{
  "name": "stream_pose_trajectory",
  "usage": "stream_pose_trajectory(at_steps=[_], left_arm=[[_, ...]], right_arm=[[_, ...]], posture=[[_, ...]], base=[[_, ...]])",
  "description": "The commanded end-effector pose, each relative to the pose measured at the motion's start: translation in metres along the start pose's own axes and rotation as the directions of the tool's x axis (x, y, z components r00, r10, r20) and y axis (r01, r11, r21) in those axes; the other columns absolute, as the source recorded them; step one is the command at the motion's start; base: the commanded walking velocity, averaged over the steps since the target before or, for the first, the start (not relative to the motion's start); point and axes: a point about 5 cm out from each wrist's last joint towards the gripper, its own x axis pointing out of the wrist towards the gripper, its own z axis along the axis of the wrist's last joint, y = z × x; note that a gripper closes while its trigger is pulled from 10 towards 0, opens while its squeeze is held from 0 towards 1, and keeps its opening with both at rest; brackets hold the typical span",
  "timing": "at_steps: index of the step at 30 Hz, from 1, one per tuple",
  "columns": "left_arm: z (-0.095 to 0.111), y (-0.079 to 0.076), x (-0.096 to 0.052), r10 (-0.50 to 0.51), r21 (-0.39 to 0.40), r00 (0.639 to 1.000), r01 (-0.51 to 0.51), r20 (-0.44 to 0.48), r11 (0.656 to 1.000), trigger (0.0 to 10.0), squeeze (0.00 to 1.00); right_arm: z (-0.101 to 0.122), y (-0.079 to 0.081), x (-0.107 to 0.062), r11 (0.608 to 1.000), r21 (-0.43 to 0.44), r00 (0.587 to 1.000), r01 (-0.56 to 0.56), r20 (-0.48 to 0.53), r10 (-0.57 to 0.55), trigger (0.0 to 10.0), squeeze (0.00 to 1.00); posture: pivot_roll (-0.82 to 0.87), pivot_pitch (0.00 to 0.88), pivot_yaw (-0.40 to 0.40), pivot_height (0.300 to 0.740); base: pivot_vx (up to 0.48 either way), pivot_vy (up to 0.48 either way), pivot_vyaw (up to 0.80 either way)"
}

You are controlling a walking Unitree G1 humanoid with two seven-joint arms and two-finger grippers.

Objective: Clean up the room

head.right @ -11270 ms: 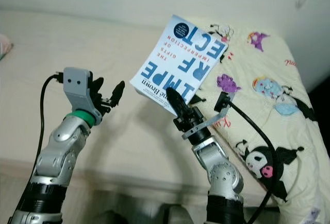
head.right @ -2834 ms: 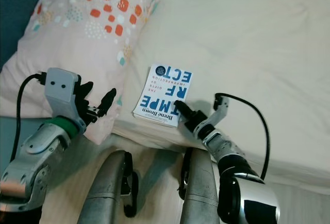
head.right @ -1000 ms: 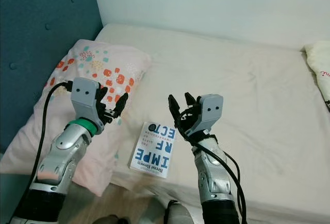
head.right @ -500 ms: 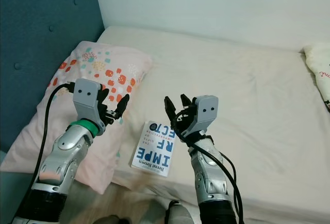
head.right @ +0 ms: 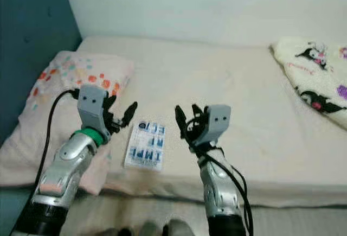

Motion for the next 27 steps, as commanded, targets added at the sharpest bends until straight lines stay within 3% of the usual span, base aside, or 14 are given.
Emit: stream_pose_trajectory(at_steps=[1,10,27], left_arm=[[0.0002,-0.0017,0.0003,-0.007,0.003,1.0,0.007,0.0,1.0,10.0,0.0],[0.0018,-0.0033,0.001,-0.023,0.03,1.0,0.023,0.011,0.999,10.0,0.0],[0.0017,-0.0043,0.001,-0.03,0.06,0.999,0.029,0.026,0.998,10.0,0.0]], right_arm=[[-0.0027,-0.0031,-0.0023,1.0,0.008,1.0,0.02,-0.013,-0.02,10.0,0.0],[-0.0035,-0.0009,-0.0023,1.0,0.017,1.0,0.014,-0.015,-0.013,10.0,0.0],[-0.0052,0.0003,-0.001,1.0,0.013,1.0,0.0,-0.021,0.0,10.0,0.0]], posture=[[-0.04,0.023,0.041,0.74],[-0.04,0.022,0.045,0.74],[-0.04,0.014,0.047,0.74]], base=[[0.0,0.0,0.0],[0.0,0.0,0.0],[0.0,-0.387,0.0]])
